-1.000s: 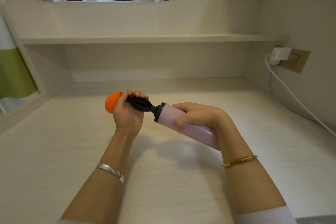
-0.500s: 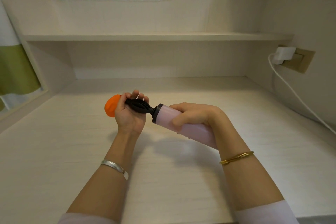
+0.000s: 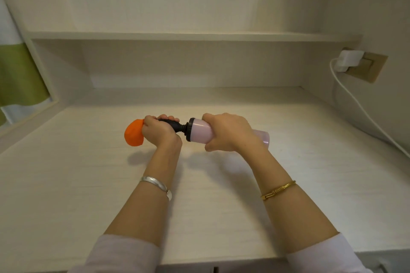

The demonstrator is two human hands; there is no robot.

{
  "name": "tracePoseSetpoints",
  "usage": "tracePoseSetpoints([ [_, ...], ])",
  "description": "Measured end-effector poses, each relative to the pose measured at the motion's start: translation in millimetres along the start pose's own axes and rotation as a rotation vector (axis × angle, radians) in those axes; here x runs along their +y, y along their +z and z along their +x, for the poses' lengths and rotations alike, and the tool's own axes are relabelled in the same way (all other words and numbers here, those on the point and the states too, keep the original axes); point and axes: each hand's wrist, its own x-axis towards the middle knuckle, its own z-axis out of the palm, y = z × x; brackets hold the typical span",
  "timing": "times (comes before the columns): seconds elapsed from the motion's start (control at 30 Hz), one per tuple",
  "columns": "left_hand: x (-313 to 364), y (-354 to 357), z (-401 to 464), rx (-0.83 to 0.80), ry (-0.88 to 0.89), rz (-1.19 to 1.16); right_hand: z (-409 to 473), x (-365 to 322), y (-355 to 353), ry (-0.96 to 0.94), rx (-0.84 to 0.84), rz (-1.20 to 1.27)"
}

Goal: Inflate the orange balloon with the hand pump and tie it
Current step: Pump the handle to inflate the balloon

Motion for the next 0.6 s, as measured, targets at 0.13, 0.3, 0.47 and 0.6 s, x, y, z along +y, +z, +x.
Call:
tracePoseSetpoints([
  [0.13,8.8,8.2,2.8,-0.032,0.022,-0.009,1.2,-4.2,7.6,-0.013,0.197,-0.064],
  [0.3,25.5,11.0,13.7,-0.025,0.092,0.015,-3.7,2.8,9.3,0.041,0.306,-0.106],
  [0.47,36.0,3.3,29.4,0.058,0.079,-0.049,-5.9,12.5,14.3,0.196,0.485,-0.228],
  [0.6,36.6,3.4,36.4,0.102,0.090,-0.040,-5.9,17.0,18.3,0.264,0.640,-0.266],
])
